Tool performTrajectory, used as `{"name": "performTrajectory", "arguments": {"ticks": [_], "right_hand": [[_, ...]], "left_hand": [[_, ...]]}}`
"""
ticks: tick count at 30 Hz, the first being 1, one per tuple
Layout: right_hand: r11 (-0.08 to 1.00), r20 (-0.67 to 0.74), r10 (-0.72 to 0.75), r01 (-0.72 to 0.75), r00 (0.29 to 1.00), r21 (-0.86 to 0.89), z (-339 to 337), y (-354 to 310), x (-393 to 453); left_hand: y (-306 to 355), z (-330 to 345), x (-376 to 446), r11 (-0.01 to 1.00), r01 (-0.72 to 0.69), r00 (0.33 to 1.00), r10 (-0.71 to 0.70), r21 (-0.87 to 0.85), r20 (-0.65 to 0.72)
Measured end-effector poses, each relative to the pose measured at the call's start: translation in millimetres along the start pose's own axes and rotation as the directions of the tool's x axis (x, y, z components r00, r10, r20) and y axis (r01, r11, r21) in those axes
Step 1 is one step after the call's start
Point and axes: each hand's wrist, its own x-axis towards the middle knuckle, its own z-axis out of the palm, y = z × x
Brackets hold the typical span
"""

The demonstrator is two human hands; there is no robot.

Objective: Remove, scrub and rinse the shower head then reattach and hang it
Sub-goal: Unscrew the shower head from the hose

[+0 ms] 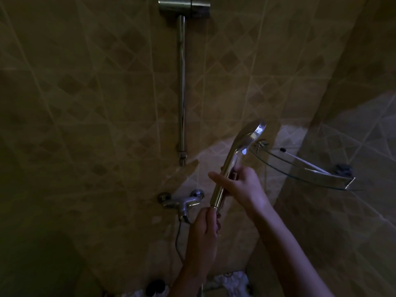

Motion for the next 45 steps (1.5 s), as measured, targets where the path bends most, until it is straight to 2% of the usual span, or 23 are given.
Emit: {"name": "performTrajectory", "arguments": {"ticks": [4, 6, 9, 12, 14, 15, 16, 18, 19, 21, 23, 26, 28, 31, 33, 34, 35, 38, 40, 42, 45], "right_hand": [[0.956, -0.088, 0.031, -0.004, 0.996, 0.294, -1, 4, -8], [0.898, -0.023, 0.043, -0.028, 0.999, 0.439, -2, 6, -9], [0.704, 0.162, 0.068, -0.162, 0.985, 0.691, -3, 12, -4], [0.490, 0.354, -0.074, -0.275, 0.932, 0.827, -2, 23, 0], [0.367, 0.396, -0.122, -0.329, 0.910, 0.870, 2, 28, 1], [0.374, 0.386, -0.118, -0.319, 0.915, 0.871, 3, 29, 1], [0.451, 0.352, -0.099, -0.273, 0.931, 0.850, 4, 28, 1], [0.722, 0.240, -0.036, -0.140, 0.970, 0.677, 5, 23, 2], [0.818, 0.184, -0.014, -0.095, 0.983, 0.567, 5, 20, 3], [0.909, 0.128, 0.007, -0.060, 0.992, 0.413, 3, 17, 4], [0.925, 0.131, 0.024, -0.072, 0.991, 0.373, 0, 15, 5], [0.870, 0.128, 0.060, -0.114, 0.990, 0.479, -1, 16, 5], [0.768, 0.143, 0.086, -0.157, 0.986, 0.621, 3, 20, 4], [0.552, 0.206, 0.049, -0.199, 0.977, 0.810, 9, 28, 2], [0.417, 0.249, -0.008, -0.223, 0.968, 0.881, 8, 30, 0], [0.389, 0.267, -0.037, -0.232, 0.963, 0.891, 8, 30, -1], [0.414, 0.270, -0.057, -0.223, 0.961, 0.882, 8, 27, -1], [0.682, 0.175, -0.002, -0.126, 0.985, 0.720, 9, 20, 0], [0.805, 0.090, 0.062, -0.103, 0.994, 0.584, 6, 20, 3], [0.869, 0.065, 0.093, -0.113, 0.994, 0.482, 0, 22, 4], [0.892, 0.077, 0.110, -0.133, 0.991, 0.433, -6, 25, 3]], "left_hand": [[0, -5, 4, 0.995, 0.034, 0.997, -0.028, -0.091, 0.067], [0, -5, 4, 0.994, 0.025, 0.998, -0.018, -0.107, 0.068], [0, -3, 2, 0.992, 0.019, 0.996, -0.008, -0.126, 0.089], [2, 0, -1, 0.992, 0.015, 0.996, -0.004, -0.126, 0.089], [1, 3, 0, 0.994, 0.007, 0.997, 0.001, -0.107, 0.071], [0, 4, 1, 0.996, -0.005, 0.998, 0.011, -0.090, 0.063], [0, 5, 2, 0.997, -0.017, 0.998, 0.021, -0.069, 0.053], [-1, 5, 3, 0.999, -0.032, 0.999, 0.033, -0.017, 0.026], [-2, 5, 3, 0.999, -0.035, 0.999, 0.035, 0.009, 0.016], [-3, 5, 1, 0.999, -0.035, 0.999, 0.035, 0.040, 0.017], [-3, 5, 0, 1.000, -0.019, 1.000, 0.018, 0.025, 0.021], [-6, 5, 0, 1.000, -0.008, 0.999, 0.007, 0.024, 0.042], [-9, 4, 0, 0.999, -0.003, 0.997, -0.001, 0.046, 0.071], [-11, 3, 3, 0.998, 0.046, 0.996, -0.043, -0.034, 0.081], [-8, 4, 3, 0.997, 0.054, 0.995, -0.049, -0.062, 0.083], [-7, 3, 2, 0.998, 0.045, 0.995, -0.040, -0.055, 0.086], [-6, 3, 1, 0.999, 0.027, 0.996, -0.024, -0.035, 0.087], [-3, 2, -3, 0.999, -0.016, 0.994, 0.012, 0.035, 0.109], [-4, 1, -2, 0.999, -0.016, 0.992, 0.013, 0.028, 0.127], [-5, 1, -2, 1.000, 0.002, 0.991, -0.003, 0.012, 0.137], [-10, 1, -4, 0.998, 0.043, 0.986, -0.050, 0.047, 0.159]]}}
